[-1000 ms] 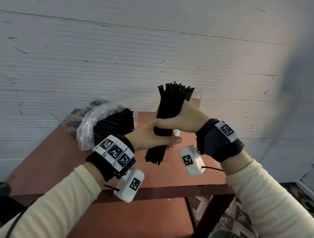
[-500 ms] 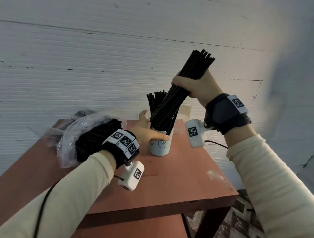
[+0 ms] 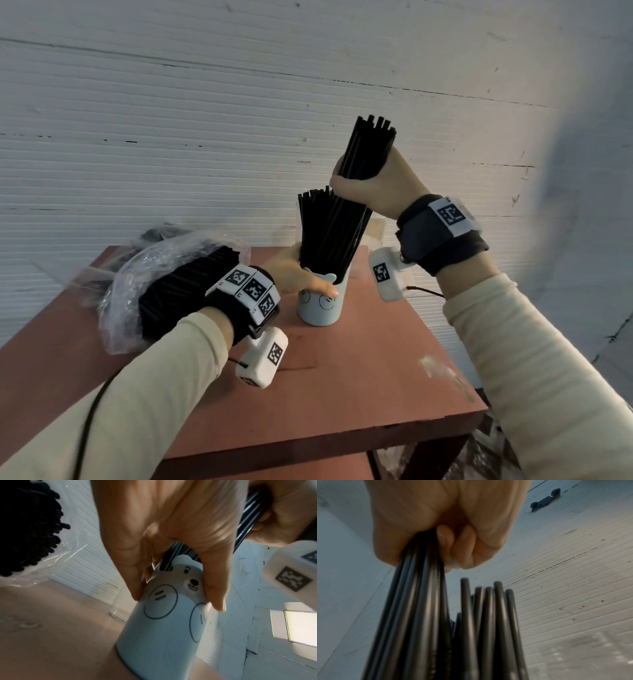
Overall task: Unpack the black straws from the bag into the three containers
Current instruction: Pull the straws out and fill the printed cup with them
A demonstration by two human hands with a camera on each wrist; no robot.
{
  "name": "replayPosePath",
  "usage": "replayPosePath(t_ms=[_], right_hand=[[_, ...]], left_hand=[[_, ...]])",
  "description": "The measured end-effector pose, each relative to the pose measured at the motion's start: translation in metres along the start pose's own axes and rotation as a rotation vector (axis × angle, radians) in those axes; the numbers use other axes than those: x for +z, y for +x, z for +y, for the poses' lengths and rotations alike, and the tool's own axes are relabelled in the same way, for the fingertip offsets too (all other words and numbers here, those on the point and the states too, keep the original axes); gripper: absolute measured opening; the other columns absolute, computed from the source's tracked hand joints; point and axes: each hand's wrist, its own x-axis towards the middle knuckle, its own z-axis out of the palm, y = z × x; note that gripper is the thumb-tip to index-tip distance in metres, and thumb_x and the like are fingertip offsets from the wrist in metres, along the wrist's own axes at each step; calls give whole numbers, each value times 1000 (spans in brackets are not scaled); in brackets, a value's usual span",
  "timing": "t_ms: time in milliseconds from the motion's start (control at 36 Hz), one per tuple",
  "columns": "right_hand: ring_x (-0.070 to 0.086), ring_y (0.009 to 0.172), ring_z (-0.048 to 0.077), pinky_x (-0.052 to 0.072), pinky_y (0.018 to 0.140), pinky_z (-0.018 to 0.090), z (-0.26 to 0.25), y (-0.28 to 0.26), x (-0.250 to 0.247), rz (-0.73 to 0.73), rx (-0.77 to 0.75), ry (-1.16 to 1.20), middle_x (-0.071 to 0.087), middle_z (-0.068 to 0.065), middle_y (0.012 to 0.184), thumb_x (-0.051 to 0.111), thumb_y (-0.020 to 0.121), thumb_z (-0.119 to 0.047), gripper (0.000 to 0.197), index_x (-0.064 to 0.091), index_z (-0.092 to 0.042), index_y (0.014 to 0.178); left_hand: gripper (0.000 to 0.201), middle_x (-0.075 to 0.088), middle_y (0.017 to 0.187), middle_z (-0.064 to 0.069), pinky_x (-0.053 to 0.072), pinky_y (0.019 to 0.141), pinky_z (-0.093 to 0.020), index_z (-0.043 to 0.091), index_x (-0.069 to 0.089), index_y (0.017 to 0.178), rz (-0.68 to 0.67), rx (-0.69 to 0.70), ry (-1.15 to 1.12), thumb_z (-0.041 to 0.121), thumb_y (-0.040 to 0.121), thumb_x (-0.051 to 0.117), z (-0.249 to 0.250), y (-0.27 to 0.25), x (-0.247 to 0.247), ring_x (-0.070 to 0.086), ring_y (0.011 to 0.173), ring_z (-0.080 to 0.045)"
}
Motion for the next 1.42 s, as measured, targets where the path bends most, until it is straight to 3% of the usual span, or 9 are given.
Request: replayPosePath(t_ms=[194,333,444,583,889,1083,1250,1333,1417], right_hand=[[66,75,27,55,69,38,14,-5,17,-25,37,10,67,20,81,72,77,-19,28,62,7,82],[63,71,17,55,64,38,27,-5,23,6,141,-56,62,3,73,70,61,-52,53,57,-4,79],[55,59,18,50,55,41,25,-11,28,13,119,-29,52,5,62,69,70,-40,49,50,5,69],[54,57,14,47,55,32,21,-10,30,22,92,-20,52,3,61,71,79,-27,30,52,-7,66],[48,53,16,42,53,33,22,-6,35,42,102,-58,45,2,56,71,76,-28,35,45,-10,60],[47,53,15,42,53,34,22,-5,33,35,105,-84,45,-1,55,70,74,-33,37,43,-14,58],[58,66,27,49,76,41,25,-7,36,41,115,-137,49,-1,57,57,62,-55,41,43,-17,58],[57,81,25,43,92,48,25,-11,35,60,105,-188,53,-1,60,60,68,-53,41,42,-17,60],[49,98,21,30,97,40,27,-16,34,88,113,-256,59,1,70,66,75,-47,38,46,-17,64]], left_hand=[[78,68,108,8,51,81,-24,26,57,119,11,27,-46,24,50,92,-4,2,2,64,103,-10],[105,64,117,10,51,96,-35,29,47,132,38,24,-56,36,38,93,-6,1,3,61,109,-11],[104,63,117,10,49,98,-35,29,46,134,43,22,-44,33,41,93,-4,-3,3,59,110,-11],[108,64,115,11,51,97,-37,29,47,131,43,24,-22,42,32,90,-3,-4,3,61,107,-10],[77,69,112,6,51,97,-36,24,59,115,58,43,36,49,47,89,14,-1,4,63,107,-10],[97,64,120,9,48,100,-39,30,50,132,88,-3,123,66,46,77,13,0,4,59,113,-13],[74,59,124,7,43,99,-30,26,47,136,80,7,99,46,73,79,14,-4,4,54,115,-13],[85,57,129,9,42,103,-31,25,45,140,41,32,97,51,68,81,15,-6,1,53,120,-11],[90,59,124,13,43,104,-32,28,49,135,-9,26,106,57,58,84,15,-7,-3,55,119,-10]])
